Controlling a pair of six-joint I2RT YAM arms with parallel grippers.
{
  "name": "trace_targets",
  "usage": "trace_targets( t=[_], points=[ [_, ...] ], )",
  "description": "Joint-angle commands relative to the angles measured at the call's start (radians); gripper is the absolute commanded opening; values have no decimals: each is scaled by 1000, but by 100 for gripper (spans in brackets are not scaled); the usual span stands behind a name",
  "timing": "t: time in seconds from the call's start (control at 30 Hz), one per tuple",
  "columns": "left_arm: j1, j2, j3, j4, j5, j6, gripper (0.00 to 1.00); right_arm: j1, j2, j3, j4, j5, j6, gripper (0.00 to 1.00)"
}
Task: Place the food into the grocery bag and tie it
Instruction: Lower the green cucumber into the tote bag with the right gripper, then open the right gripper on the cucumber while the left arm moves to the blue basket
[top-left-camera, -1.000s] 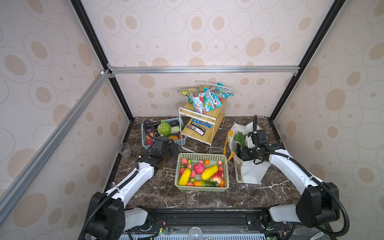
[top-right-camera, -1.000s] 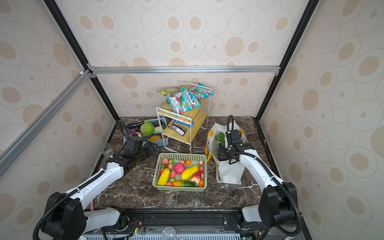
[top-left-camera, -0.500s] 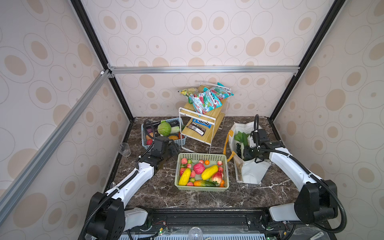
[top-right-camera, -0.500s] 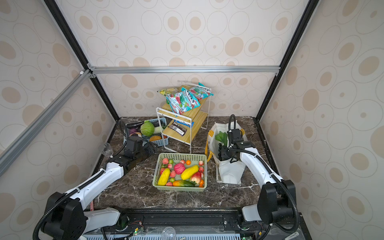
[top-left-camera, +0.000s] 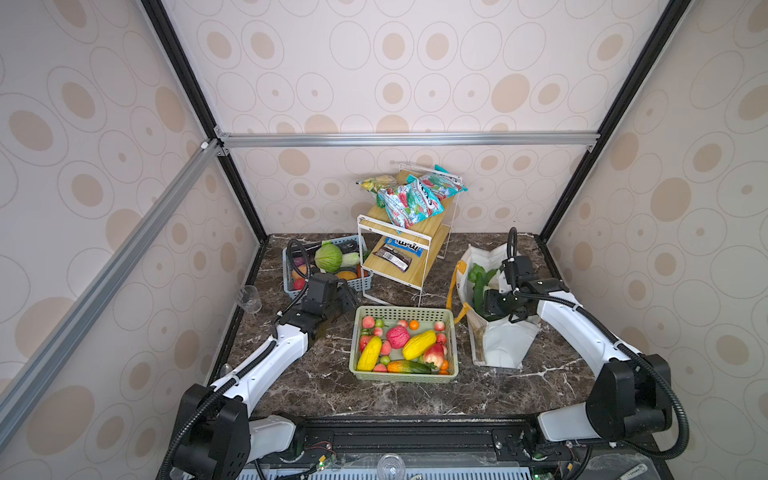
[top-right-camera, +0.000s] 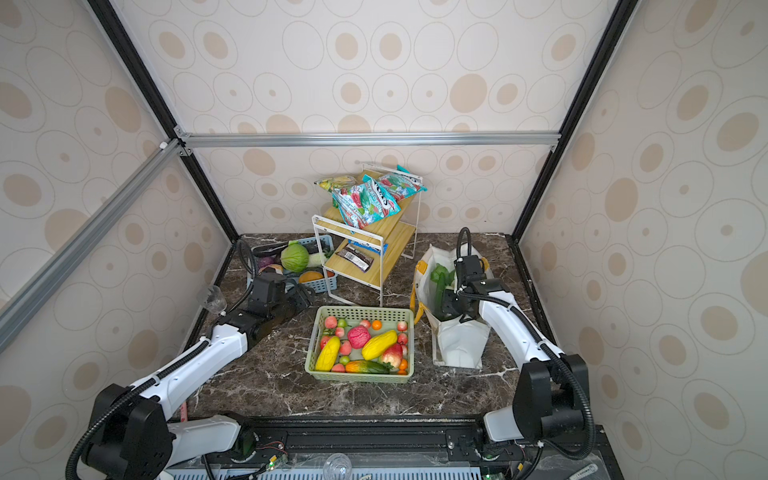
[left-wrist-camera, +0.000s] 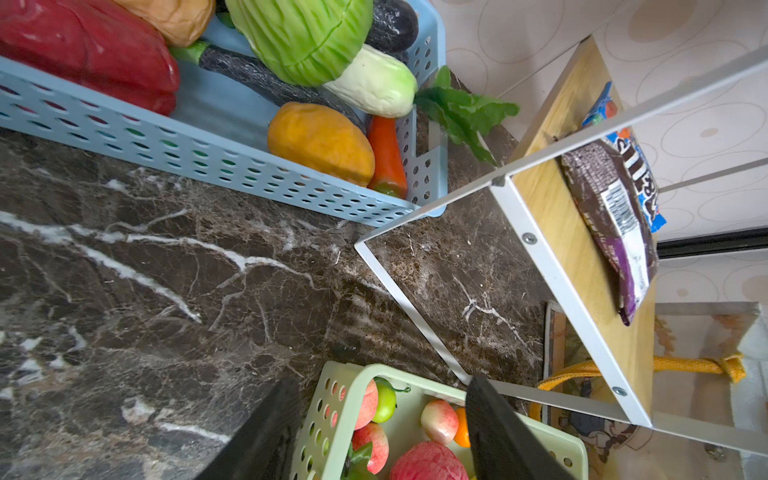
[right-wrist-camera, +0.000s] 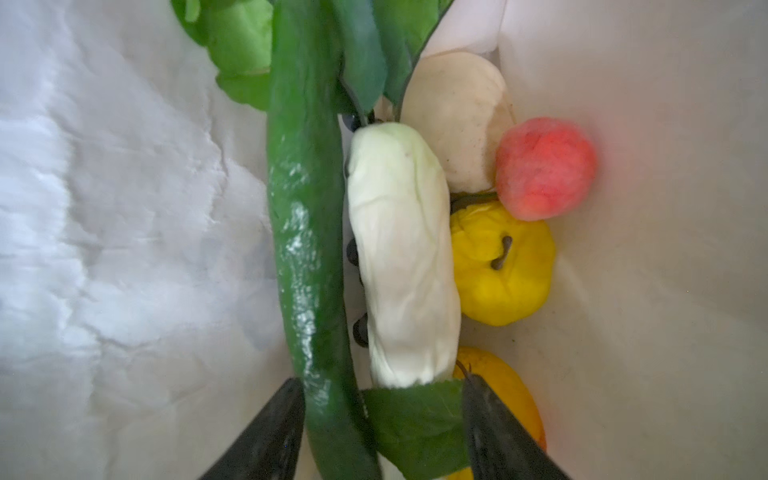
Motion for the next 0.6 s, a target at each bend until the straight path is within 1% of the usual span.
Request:
trace_targets(
  t=[0.0,0.3,0.57],
  points=[
    [8,-11,22,-21,-23,26,64,-6,-39,43,-44,-17,-4,68],
    [8,4,46,-45,-44,42,64,-6,-92,101,-84,-23,-8,72],
    [7,5,56,-80,-102,69,64,-6,-125,129,-90,-77,-11,74]
  ],
)
